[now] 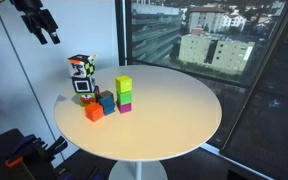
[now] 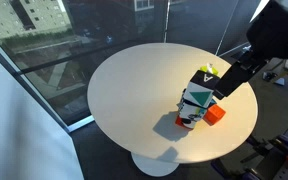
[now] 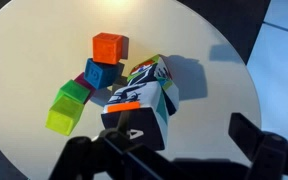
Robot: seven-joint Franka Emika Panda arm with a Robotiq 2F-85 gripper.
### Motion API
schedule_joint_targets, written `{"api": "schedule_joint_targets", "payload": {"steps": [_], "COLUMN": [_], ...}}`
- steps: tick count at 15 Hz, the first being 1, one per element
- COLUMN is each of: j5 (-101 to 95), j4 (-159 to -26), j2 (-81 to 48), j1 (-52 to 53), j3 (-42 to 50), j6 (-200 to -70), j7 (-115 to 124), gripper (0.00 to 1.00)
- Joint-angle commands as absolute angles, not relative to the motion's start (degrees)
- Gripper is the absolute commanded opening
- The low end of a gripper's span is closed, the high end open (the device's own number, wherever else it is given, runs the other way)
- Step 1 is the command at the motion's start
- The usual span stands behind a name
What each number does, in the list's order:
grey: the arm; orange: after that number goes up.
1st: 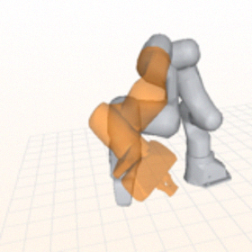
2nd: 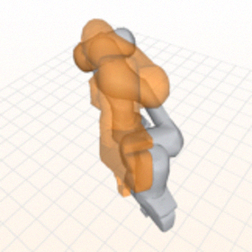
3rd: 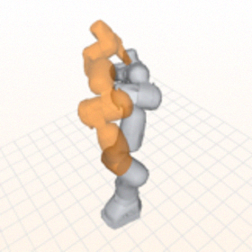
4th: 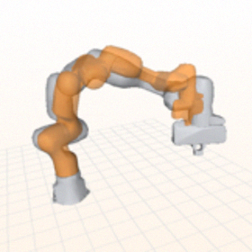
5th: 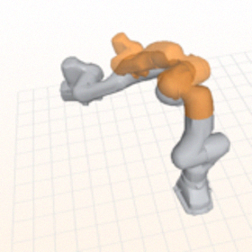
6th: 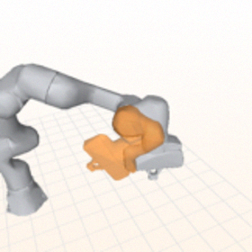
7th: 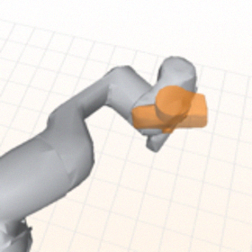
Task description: Put the orange block on top of the yellow block
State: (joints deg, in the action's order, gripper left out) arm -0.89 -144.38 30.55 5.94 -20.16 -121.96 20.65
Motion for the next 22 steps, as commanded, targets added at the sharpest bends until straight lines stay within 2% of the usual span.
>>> {"api": "schedule_joint_targets", "payload": {"steps": [1, 14, 22], "j5": [-1.59, -1.81, -1.03], "j4": [-144.27, -143.22, -142.51], "j2": [30.32, 28.91, 28.81], "j1": [7.09, 6.45, 5.74], "j3": [-19.11, -18.94, -15.61], "j6": [-121.81, -120.99, -119.11], "j7": [21.20, 21.88, 21.13], "gripper": [1.00, 1.00, 1.00]}}
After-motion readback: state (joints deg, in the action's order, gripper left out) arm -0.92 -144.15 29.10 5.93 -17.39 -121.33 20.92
